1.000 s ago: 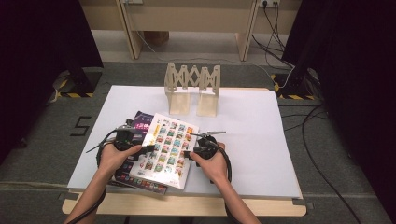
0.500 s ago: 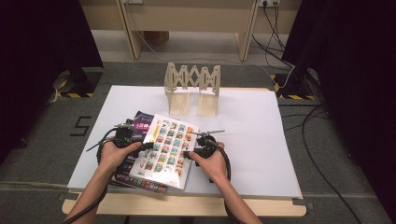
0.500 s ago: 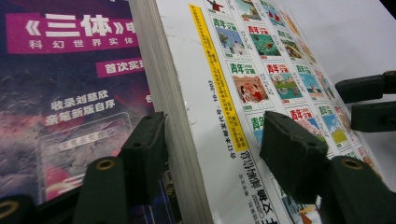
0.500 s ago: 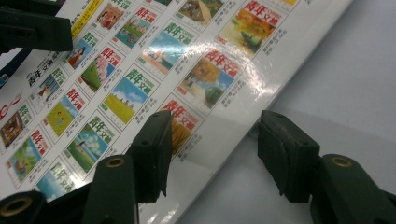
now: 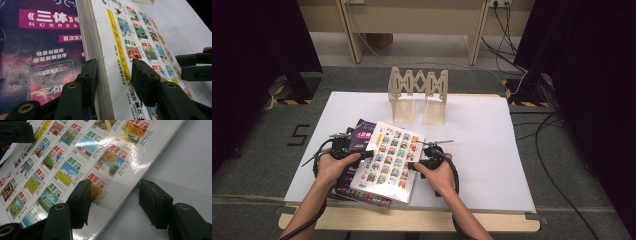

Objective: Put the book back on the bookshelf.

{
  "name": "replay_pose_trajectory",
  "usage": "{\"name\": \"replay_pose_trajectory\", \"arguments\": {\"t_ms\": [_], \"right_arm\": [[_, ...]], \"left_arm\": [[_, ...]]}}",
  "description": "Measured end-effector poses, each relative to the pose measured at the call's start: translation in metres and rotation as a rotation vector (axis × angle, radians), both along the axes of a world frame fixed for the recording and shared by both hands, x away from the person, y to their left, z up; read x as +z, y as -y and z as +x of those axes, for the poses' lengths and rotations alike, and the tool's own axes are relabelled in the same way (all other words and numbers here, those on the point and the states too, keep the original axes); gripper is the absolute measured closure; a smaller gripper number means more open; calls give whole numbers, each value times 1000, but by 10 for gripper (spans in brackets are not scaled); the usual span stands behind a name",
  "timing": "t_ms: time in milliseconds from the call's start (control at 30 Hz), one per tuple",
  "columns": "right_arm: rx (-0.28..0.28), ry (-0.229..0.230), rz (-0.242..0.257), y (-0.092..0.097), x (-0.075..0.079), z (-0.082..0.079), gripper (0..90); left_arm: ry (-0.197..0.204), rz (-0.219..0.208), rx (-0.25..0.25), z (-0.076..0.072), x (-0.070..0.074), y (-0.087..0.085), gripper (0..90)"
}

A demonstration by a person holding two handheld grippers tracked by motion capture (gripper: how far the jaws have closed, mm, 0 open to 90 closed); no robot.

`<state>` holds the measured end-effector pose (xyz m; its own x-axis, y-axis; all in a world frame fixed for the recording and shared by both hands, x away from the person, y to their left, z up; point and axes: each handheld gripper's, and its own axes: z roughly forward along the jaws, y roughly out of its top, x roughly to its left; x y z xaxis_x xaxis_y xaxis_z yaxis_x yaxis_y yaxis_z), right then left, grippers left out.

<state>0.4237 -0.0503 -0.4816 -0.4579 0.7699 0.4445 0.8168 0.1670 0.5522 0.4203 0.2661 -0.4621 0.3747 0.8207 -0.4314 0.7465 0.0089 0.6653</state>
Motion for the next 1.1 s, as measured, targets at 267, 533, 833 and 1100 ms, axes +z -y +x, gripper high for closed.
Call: {"name": "replay_pose_trajectory", "arguments": {"t_ms": [267,533,833,1100], "right_arm": [[6,7,-8,-1,0,0,440],[15,-5,-12,-1,2,1,445],[-13,20,-7,-2,11,26,467],[-24,10,2,-8,16,45,460]], "left_arm": [[-52,-160,-34,-14,3,-2,630],[-44,-151,-50,-20,-1,-1,721],[-48,-153,-71,-44,-5,-19,720],[-60,-140,-68,-55,-9,-34,710]]}}
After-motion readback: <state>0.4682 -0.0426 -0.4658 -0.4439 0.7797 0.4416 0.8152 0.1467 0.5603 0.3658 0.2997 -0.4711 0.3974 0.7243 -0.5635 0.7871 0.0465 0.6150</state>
